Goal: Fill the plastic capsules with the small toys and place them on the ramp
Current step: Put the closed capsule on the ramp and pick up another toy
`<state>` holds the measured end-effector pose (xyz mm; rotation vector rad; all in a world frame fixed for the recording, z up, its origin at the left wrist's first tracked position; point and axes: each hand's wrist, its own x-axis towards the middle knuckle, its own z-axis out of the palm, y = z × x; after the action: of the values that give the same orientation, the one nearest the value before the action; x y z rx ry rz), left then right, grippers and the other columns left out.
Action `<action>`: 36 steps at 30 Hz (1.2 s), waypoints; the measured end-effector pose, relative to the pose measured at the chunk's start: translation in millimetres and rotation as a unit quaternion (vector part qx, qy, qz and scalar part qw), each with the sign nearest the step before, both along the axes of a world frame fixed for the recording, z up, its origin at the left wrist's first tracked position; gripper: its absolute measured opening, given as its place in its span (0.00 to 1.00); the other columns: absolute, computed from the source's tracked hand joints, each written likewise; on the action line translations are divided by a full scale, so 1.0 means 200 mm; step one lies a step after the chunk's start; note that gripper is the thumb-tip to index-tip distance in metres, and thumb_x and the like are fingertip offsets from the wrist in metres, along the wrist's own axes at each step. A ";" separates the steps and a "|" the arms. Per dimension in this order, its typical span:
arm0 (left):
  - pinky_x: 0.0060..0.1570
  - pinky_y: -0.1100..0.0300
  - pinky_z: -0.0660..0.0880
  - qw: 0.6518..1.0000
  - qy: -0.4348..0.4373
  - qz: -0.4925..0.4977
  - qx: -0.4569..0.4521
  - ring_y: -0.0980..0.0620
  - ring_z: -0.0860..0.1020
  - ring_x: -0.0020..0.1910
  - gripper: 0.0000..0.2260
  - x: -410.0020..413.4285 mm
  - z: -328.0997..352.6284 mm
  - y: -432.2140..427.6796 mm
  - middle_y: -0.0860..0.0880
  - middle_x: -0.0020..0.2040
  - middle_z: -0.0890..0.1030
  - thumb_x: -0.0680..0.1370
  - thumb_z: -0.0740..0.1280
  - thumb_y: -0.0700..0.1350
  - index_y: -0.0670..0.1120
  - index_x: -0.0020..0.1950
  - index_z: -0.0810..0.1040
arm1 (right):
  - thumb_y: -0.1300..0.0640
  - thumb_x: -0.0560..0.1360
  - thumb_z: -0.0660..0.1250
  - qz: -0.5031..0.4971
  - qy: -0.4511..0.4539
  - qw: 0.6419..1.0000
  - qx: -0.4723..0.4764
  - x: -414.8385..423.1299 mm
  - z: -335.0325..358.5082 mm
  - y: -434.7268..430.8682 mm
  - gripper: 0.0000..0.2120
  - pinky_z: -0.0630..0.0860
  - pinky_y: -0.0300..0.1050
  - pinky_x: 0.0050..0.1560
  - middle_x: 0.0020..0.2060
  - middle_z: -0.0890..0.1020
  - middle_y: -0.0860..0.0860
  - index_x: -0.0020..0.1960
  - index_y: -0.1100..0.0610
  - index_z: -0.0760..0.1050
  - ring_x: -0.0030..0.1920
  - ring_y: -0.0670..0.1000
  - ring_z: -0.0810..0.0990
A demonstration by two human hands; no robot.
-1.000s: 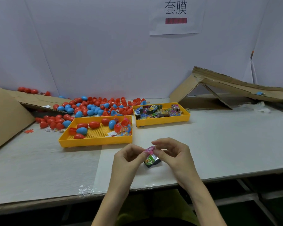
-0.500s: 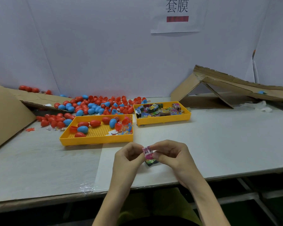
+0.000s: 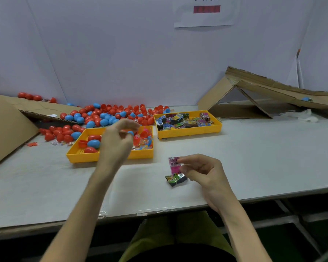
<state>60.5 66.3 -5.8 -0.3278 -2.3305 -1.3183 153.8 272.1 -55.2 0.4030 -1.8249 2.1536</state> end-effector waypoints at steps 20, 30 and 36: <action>0.46 0.64 0.74 0.993 -0.113 -0.025 -0.035 0.55 0.78 0.50 0.13 -0.32 0.04 -0.12 0.45 0.59 0.81 0.80 0.68 0.44 0.44 0.64 0.79 | 0.68 0.71 0.70 -0.059 -0.006 0.998 -0.035 0.00 0.01 0.00 0.16 0.75 0.32 0.38 0.37 0.86 0.47 0.42 0.48 0.87 0.36 0.41 0.81; 0.45 0.62 0.76 0.814 -0.249 -0.344 0.395 0.57 0.79 0.43 0.12 0.26 -0.12 0.16 0.44 0.58 0.83 0.78 0.68 0.50 0.52 0.60 0.82 | 0.72 0.73 0.69 -0.084 -0.004 0.993 -0.083 0.01 0.00 0.02 0.18 0.75 0.34 0.37 0.44 0.87 0.52 0.45 0.49 0.87 0.42 0.45 0.83; 0.44 0.63 0.77 0.876 -0.236 -0.271 0.323 0.56 0.79 0.42 0.15 0.30 -0.21 0.21 0.47 0.45 0.83 0.77 0.64 0.56 0.54 0.57 0.84 | 0.73 0.73 0.67 -0.092 0.008 0.991 -0.094 0.01 -0.01 0.02 0.21 0.76 0.33 0.41 0.45 0.87 0.51 0.46 0.48 0.87 0.45 0.45 0.84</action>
<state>119.7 107.9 -47.3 -0.4988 -2.0241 -2.6043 155.1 276.6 -56.4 0.2001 -1.5667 2.1627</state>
